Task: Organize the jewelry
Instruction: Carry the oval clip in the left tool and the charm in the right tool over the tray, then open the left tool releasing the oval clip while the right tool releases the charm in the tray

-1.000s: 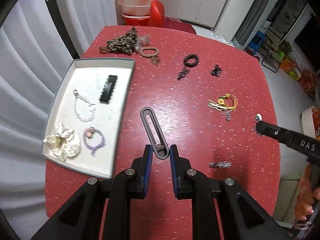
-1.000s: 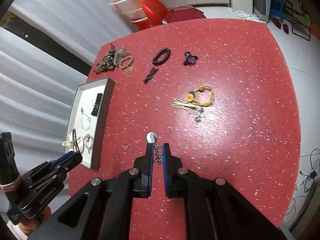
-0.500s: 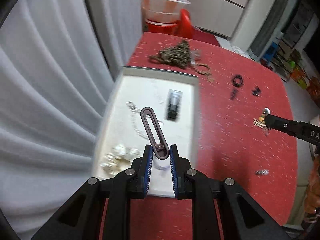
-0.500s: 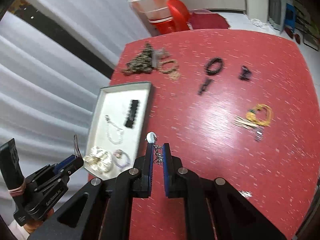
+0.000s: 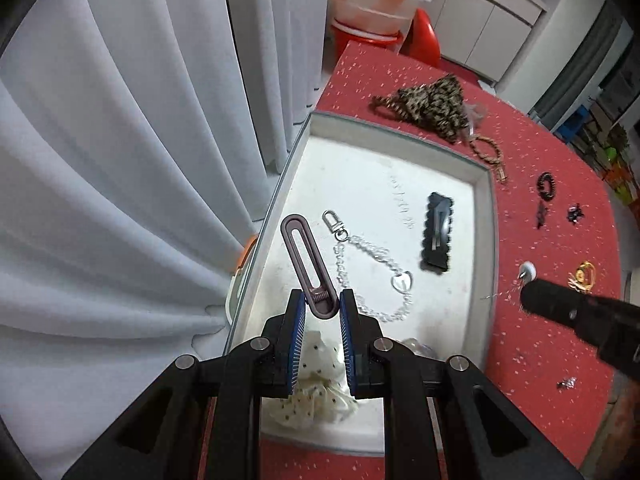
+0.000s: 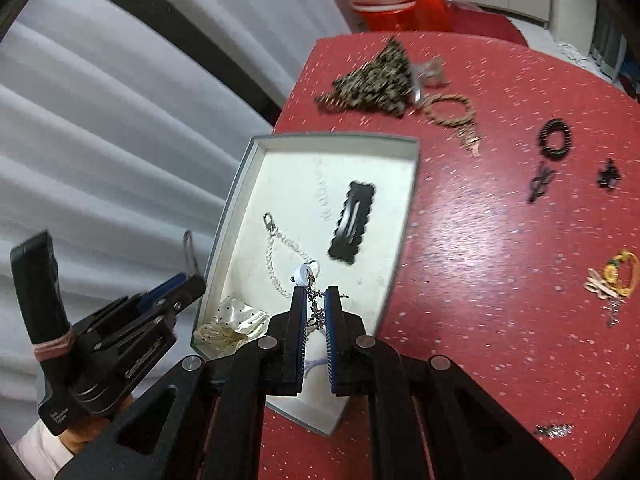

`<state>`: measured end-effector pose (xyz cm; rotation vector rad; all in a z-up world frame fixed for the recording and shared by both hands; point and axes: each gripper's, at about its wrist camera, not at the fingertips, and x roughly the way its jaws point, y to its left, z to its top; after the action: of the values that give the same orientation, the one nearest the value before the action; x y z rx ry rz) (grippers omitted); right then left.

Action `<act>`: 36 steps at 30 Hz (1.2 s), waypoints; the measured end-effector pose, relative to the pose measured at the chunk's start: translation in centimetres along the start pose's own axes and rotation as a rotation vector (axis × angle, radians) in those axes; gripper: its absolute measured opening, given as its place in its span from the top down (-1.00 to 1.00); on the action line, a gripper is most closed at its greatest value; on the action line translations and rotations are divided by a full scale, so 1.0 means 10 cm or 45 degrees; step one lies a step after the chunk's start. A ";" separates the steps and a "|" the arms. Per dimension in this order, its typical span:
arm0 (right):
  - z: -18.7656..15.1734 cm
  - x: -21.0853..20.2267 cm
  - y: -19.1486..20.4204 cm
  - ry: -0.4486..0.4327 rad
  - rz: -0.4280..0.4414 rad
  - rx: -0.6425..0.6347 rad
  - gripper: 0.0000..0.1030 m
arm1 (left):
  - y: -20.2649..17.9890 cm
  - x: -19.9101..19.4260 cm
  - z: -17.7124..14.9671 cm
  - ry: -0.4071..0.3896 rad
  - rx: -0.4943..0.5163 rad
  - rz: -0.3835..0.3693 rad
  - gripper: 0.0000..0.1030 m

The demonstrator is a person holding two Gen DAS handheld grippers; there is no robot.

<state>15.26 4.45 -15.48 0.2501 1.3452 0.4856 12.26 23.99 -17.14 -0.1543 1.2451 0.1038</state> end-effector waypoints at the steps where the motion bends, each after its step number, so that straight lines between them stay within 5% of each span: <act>1: 0.01 0.06 0.01 0.010 -0.002 0.003 0.82 | 0.01 0.06 0.00 0.006 0.000 0.002 0.63; 17: -0.02 0.78 -0.05 0.136 -0.077 0.041 0.82 | 0.00 0.66 -0.13 0.122 0.018 0.037 0.63; 36: -0.04 1.03 0.01 0.198 -0.095 0.017 0.80 | -0.05 0.68 -0.16 0.128 0.024 0.079 0.61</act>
<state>16.39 9.34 -24.51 0.1747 1.5043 0.4404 12.96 23.21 -24.02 -0.1056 1.3513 0.1391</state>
